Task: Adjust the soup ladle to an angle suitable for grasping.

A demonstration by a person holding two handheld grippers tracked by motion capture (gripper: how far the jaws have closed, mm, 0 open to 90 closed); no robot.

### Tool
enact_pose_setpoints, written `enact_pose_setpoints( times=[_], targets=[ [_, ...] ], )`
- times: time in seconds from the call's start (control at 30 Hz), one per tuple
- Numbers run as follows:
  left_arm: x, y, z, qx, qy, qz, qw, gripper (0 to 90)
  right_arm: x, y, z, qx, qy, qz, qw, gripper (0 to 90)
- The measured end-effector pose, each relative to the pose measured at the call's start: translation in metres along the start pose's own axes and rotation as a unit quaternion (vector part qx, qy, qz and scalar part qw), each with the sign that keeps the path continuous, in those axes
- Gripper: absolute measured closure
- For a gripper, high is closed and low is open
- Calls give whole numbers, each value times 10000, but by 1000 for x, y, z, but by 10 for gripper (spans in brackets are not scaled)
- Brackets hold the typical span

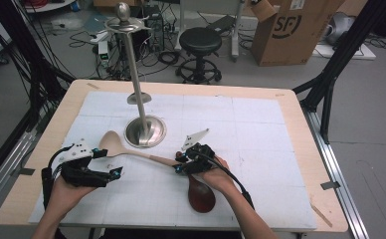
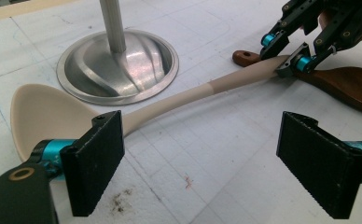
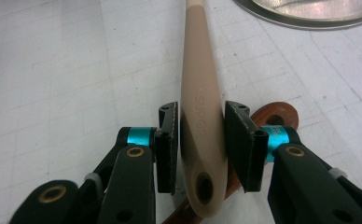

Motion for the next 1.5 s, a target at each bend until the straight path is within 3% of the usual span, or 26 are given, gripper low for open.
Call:
enact_pose_setpoints(
  times=[0.33, 0.47, 0.63, 0.87, 1.5],
  targets=[
    [-1, -1, 0, -23, 40, -18, 10000, 161, 1, -3, -4, -6, 99, 74, 9999, 674],
    [-2, -1, 0, -19, 60, -41, 10000, 165, 5, -3, -4, 4, -32, 43, 10000, 674],
    [-3, -1, -1, -15, 84, -77, 9999, 168, 8, -8, 7, -244, -145, 45, 9996, 675],
    [-4, -2, -2, -5, 85, -81, 9999, 168, 15, -8, 2, -140, -357, 96, 9992, 675],
    [-8, -2, -7, 90, 141, -187, 9997, 168, 42, -28, 7, -249, -800, 470, 9954, 676]
  ],
)
Point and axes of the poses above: each handheld gripper's, and its own axes: z roughly backward along the jaws, y roughly out of its underside, x roughly to its left, the point moved 7 cm from there along -z, roughly forward along the jaws, and after that the axes turned 15 degrees about x, right-handed, at the moved point
